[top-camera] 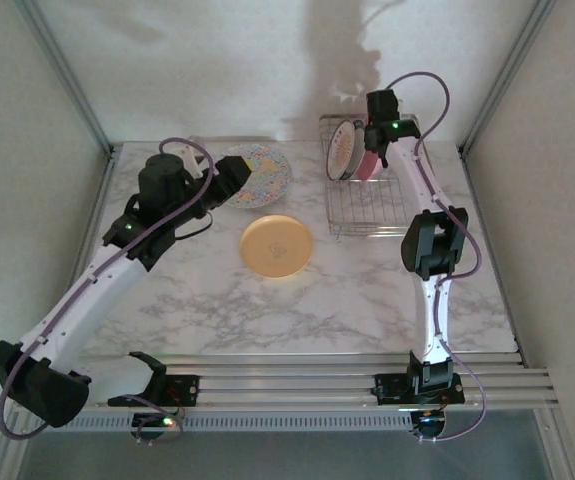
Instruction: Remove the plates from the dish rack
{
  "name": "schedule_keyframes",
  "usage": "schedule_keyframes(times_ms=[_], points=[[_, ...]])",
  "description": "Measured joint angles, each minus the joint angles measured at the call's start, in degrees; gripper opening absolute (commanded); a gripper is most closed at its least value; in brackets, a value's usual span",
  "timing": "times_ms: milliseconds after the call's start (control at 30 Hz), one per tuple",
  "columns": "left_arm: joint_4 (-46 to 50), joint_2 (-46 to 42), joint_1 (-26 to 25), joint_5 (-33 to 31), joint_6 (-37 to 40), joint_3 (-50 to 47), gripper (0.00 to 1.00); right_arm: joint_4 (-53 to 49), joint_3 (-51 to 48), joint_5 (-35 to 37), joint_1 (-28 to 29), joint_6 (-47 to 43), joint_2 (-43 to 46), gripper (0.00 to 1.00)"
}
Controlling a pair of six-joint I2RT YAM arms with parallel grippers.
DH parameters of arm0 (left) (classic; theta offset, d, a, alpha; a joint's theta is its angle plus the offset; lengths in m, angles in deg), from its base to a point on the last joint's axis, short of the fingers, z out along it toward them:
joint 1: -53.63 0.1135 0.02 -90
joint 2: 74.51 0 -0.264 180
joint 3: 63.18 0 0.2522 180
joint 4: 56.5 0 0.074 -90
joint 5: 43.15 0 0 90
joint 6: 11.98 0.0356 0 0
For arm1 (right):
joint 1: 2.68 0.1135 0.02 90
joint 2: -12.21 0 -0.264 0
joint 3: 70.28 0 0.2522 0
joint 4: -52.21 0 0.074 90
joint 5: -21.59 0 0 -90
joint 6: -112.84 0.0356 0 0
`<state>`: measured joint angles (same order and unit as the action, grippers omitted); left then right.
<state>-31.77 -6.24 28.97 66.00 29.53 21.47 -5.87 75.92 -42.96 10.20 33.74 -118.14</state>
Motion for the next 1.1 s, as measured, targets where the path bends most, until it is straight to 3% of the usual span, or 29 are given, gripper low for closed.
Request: schedule_keyframes(times_ms=[500,700,1100], points=[[-0.17,-2.05,0.0,0.61,-1.77,0.0,0.64,-0.02,3.54,0.09,-0.26,-0.96,-4.35,0.35],[-0.15,-3.69,0.0,0.61,-2.43,0.0,0.65,0.0,3.76,0.13,-0.26,-1.11,-4.5,0.26],[2.32,-4.17,0.9,1.03,-2.36,1.25,0.65,-0.11,6.43,2.01,-0.26,-1.31,-6.4,0.17]])
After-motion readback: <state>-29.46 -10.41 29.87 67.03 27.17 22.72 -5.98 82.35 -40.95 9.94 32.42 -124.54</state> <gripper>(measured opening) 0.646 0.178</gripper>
